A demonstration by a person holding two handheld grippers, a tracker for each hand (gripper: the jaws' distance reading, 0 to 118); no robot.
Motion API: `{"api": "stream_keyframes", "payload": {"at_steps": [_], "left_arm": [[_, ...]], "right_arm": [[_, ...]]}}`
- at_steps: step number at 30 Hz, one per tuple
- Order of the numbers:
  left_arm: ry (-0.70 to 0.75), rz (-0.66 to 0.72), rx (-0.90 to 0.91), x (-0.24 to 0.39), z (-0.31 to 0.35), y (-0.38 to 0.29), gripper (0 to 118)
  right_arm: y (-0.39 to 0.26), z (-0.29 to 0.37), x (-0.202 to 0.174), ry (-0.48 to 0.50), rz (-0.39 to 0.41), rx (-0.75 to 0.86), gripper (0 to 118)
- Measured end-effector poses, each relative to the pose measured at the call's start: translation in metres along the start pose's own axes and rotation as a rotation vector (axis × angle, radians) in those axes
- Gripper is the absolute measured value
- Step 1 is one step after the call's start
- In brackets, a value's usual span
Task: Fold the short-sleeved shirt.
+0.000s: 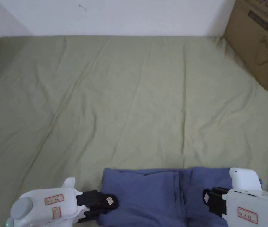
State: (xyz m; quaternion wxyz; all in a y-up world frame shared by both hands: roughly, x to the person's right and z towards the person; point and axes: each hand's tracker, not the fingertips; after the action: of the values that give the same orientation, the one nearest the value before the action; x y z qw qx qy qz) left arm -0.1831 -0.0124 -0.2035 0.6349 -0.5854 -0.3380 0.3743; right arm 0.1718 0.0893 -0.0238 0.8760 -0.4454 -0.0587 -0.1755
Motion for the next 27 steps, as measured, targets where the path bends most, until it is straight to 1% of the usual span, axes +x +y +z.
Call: {"api": "stream_keyframes", "payload": {"at_steps": [1, 2, 4, 6, 9, 12, 14, 15, 18, 19, 22, 25, 27], "left_arm": [[-0.007, -0.061, -0.013, 0.004, 0.004, 0.001, 8], [-0.004, -0.061, -0.016, 0.006, 0.008, 0.001, 8], [0.012, -0.083, 0.005, 0.0, 0.038, 0.009, 8], [0.045, -0.072, 0.058, -0.009, 0.065, 0.015, 8], [0.11, -0.055, 0.15, -0.032, 0.128, 0.03, 8], [0.264, -0.07, 0.225, -0.054, 0.189, 0.043, 8], [0.347, -0.043, 0.264, -0.06, 0.222, 0.045, 8], [0.358, -0.045, 0.279, -0.043, 0.224, 0.035, 8], [0.336, -0.035, 0.332, -0.03, 0.241, 0.029, 8], [0.337, -0.048, 0.334, -0.011, 0.233, 0.024, 8], [0.38, -0.152, 0.335, 0.033, 0.218, 0.018, 8], [0.313, -0.238, 0.341, 0.081, 0.192, 0.011, 8], [0.297, -0.298, 0.322, 0.108, 0.166, 0.01, 8]], "right_arm": [[0.0, -0.001, -0.002, 0.002, 0.003, 0.001, 0], [0.001, -0.002, -0.004, 0.011, 0.001, 0.0, 0], [0.004, -0.005, -0.006, 0.025, 0.0, -0.004, 0], [0.005, -0.006, -0.008, 0.026, 0.007, -0.004, 0], [0.006, -0.007, -0.009, 0.026, 0.022, -0.007, 0], [0.006, -0.01, -0.005, 0.031, 0.02, -0.009, 0], [0.005, -0.012, -0.005, 0.028, 0.015, -0.014, 0], [0.004, -0.013, -0.004, 0.028, 0.012, -0.016, 0], [0.002, -0.016, 0.002, 0.029, -0.003, -0.024, 0], [0.001, -0.017, 0.003, 0.028, -0.005, -0.027, 0], [0.0, -0.016, 0.007, 0.02, -0.006, -0.027, 0], [-0.001, -0.013, 0.013, 0.023, -0.014, -0.02, 0], [-0.002, -0.011, 0.018, 0.02, -0.024, -0.015, 0]]}}
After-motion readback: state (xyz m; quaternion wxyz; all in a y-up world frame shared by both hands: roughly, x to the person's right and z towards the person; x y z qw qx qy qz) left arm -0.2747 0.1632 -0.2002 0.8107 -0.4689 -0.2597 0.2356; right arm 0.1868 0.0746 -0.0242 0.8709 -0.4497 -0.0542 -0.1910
